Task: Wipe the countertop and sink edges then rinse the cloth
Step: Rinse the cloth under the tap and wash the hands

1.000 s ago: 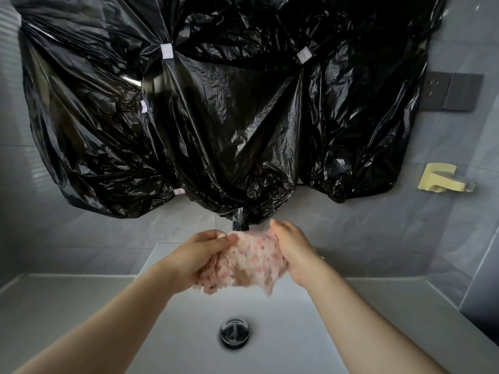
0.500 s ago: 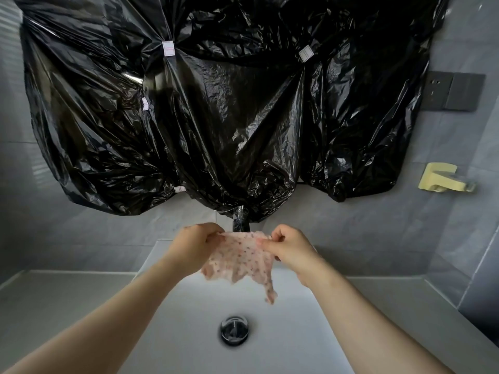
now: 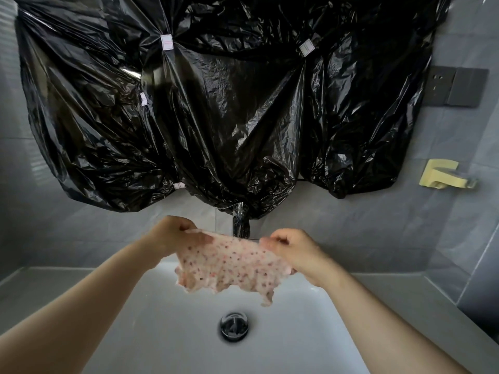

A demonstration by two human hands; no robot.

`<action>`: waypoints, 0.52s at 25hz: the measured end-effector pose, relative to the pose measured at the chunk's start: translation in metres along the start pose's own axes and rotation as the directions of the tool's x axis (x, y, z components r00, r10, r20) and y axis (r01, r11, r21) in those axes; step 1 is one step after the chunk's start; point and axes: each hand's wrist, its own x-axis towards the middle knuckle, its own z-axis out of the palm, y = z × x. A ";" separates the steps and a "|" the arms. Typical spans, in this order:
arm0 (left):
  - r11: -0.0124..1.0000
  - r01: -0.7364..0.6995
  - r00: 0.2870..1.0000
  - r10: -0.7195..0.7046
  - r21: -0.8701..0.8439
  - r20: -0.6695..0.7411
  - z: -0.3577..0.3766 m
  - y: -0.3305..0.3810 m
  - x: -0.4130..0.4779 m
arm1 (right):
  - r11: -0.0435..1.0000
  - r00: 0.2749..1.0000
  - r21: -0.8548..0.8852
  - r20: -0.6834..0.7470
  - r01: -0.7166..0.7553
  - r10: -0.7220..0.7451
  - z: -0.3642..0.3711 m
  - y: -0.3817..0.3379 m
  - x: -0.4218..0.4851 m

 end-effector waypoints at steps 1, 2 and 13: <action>0.999 0.003 1.000 -0.003 0.041 0.012 -0.005 -0.001 0.001 | 0.998 0.994 -0.062 0.111 0.014 -0.007 -0.002 0.000 -0.002; 0.999 0.006 0.999 -0.008 0.053 0.050 -0.009 -0.003 0.001 | 0.989 0.981 -0.149 0.192 0.027 0.002 -0.004 0.000 -0.004; 0.812 0.304 0.953 -0.246 -0.498 0.179 0.058 -0.005 -0.017 | 0.977 0.940 0.183 -0.302 -0.108 0.161 0.032 0.015 0.004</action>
